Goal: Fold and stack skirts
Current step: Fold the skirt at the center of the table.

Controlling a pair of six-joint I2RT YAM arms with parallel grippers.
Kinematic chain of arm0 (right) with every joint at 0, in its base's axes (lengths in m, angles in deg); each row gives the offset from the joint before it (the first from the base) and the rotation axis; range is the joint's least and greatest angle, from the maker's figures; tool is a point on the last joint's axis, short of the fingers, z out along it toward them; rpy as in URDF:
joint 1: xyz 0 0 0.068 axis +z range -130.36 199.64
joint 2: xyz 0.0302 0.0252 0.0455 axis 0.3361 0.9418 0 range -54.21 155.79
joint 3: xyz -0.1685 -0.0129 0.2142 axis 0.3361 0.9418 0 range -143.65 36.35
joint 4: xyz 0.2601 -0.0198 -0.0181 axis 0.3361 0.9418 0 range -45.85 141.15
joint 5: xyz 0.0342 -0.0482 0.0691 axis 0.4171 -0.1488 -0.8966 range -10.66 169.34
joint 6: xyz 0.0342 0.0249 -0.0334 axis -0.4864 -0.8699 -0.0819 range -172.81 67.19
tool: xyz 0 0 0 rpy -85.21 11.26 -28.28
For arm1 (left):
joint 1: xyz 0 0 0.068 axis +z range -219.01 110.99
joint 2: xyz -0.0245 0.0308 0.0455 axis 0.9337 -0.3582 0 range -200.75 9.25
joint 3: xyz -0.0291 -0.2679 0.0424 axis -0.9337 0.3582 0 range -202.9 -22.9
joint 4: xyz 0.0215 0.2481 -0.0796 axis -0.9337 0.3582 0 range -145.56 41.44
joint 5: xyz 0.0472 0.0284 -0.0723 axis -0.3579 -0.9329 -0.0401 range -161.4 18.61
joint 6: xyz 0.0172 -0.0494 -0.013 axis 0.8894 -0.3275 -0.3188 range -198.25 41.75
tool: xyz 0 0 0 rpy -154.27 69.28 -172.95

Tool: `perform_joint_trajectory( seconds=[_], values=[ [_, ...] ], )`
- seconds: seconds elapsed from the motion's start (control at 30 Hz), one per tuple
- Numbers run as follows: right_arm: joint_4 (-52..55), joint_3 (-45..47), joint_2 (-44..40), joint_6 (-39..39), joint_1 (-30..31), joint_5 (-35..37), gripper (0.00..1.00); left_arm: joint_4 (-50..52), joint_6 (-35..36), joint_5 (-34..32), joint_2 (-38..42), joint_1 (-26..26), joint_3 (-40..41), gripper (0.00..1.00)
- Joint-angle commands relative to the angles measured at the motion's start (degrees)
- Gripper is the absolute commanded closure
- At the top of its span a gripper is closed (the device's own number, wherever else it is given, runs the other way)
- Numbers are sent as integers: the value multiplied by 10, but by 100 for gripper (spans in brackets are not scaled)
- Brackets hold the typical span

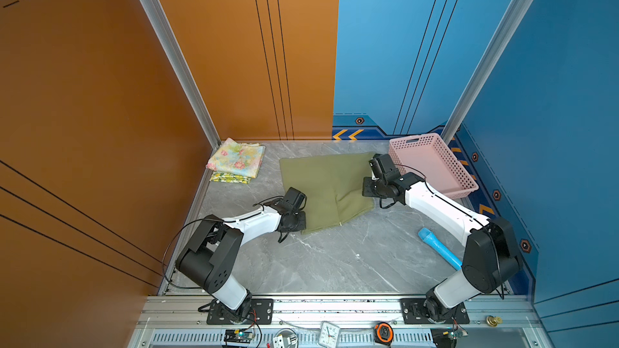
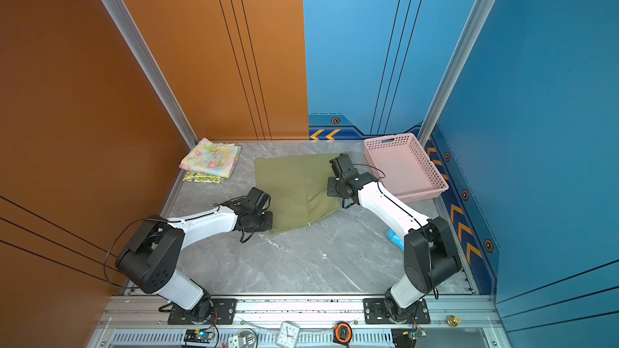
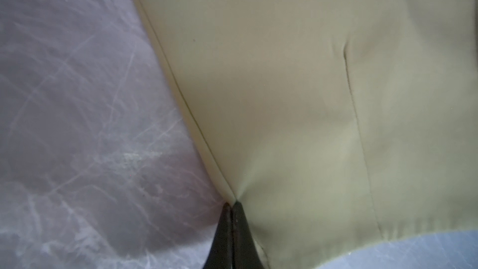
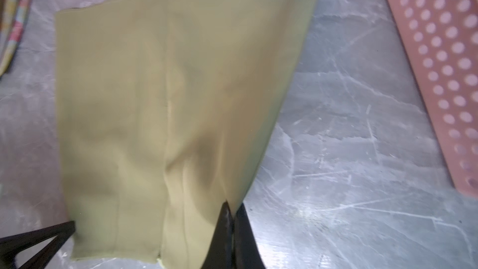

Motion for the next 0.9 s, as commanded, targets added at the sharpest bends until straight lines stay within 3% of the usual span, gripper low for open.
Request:
perform_joint_trajectory(
  seconds=[0.0, 0.13, 0.27, 0.33, 0.4, 0.5, 0.87],
  values=[
    [43, -73, 49, 33, 66, 17, 100, 6, -8, -1, -10, -5, 13, 100],
    [54, -157, 134, 28, 166, -22, 100, -3, -14, -3, 7, -4, 34, 100],
    [56, -200, 199, 5, 209, -87, 99, -10, -18, -2, 25, -1, 53, 100],
    [54, -195, 202, -5, 204, -99, 76, -12, -18, -1, 35, 1, 64, 100],
    [47, -182, 189, -14, 188, -104, 47, -16, -18, -1, 44, 3, 73, 100],
    [32, -152, 158, -31, 154, -95, 31, -23, -17, 2, 52, 3, 82, 100],
    [-90, -7, 93, -150, 11, -92, 28, -35, -15, -6, 54, -29, 85, 100]
  ],
)
